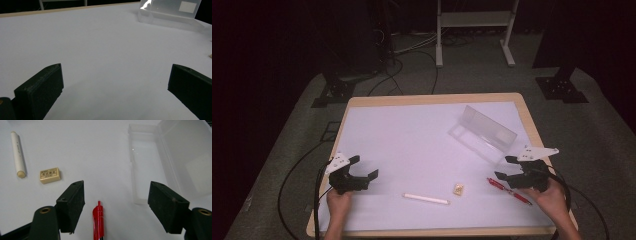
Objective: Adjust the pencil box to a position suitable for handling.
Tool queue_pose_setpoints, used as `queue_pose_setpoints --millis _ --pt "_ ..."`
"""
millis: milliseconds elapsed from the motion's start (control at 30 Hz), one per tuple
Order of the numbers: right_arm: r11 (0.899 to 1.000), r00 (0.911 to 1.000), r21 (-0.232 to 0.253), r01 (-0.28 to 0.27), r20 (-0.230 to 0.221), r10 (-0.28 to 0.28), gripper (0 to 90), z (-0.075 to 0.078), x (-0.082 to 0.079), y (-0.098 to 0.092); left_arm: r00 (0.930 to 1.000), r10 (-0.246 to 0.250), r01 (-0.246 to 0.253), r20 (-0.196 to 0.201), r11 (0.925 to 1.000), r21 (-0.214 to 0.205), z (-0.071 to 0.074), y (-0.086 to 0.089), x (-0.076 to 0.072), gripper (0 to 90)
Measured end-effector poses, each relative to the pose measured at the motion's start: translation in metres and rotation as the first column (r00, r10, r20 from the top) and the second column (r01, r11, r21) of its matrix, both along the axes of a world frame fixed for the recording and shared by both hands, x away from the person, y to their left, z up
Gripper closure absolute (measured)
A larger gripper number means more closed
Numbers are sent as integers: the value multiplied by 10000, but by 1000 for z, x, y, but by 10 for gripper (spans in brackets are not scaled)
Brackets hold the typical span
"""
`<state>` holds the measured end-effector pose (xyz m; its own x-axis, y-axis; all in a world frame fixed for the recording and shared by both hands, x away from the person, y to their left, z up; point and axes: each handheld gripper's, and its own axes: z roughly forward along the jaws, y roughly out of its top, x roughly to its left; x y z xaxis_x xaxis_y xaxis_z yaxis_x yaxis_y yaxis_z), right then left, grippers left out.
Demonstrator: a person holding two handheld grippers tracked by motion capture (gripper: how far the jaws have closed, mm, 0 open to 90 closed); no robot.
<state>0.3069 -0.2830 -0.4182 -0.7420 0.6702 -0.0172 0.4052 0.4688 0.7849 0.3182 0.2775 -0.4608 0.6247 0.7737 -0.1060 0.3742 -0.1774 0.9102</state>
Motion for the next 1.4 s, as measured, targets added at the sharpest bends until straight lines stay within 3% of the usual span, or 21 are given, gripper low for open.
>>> queue_pose_setpoints --millis 533,1033,1400 --pt "9964 9985 -643 -551 -17 551 294 13 33 28 10000 -6 6 11 10000 13 0 0 1 0" --pt "9913 9952 -1169 -609 -838 513 323 4 74 50 10000 -7 7 26 10000 -24 0 1 1 0" --pt "9845 9902 -1655 -584 -1348 360 356 -6 93 64 10000 -23 23 24 10000 -37 0 1 1 0"
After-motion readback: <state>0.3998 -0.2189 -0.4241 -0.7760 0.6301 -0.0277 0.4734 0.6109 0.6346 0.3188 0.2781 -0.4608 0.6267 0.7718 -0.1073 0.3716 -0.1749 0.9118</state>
